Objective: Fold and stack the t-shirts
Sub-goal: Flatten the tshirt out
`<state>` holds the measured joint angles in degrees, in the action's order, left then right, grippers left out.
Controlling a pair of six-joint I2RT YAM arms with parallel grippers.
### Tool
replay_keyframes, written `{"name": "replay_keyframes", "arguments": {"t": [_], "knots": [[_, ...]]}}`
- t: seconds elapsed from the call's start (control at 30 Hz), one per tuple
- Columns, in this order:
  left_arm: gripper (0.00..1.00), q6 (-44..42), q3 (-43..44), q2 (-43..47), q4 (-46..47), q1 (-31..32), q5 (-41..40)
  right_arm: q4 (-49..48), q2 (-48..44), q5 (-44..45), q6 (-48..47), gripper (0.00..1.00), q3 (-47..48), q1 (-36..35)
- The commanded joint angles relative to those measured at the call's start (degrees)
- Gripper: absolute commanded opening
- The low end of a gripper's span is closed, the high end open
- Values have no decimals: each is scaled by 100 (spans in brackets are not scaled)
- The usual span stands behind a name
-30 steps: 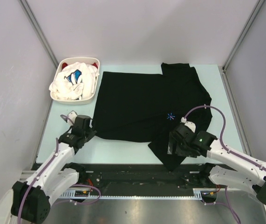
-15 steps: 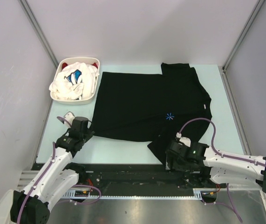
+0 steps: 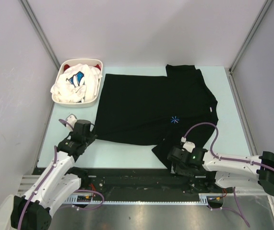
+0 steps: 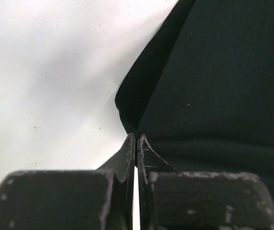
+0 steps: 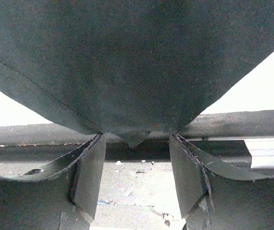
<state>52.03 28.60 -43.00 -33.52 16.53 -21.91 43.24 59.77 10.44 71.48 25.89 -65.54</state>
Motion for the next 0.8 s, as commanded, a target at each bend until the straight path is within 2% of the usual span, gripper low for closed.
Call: {"name": "replay_keyframes", "arguments": {"t": [0.0,0.13,0.27,0.53,0.6,0.77], "knots": [[0,-105,155,73,56,-71,-323,-211,132,380,155,58,-49,-29],[0,-132,146,82,21,-80,-331,-167,140,600,199,51,-84,-29],[0,-141,137,99,3,-98,-366,-132,176,828,243,36,-102,-29],[0,-193,155,161,-58,-133,-410,-237,272,978,252,14,-119,-29],[0,-202,155,178,-67,-142,-437,-255,298,995,261,2,-119,-29],[0,-255,181,231,-102,-177,-472,-220,237,1030,296,0,-119,-29]]}}
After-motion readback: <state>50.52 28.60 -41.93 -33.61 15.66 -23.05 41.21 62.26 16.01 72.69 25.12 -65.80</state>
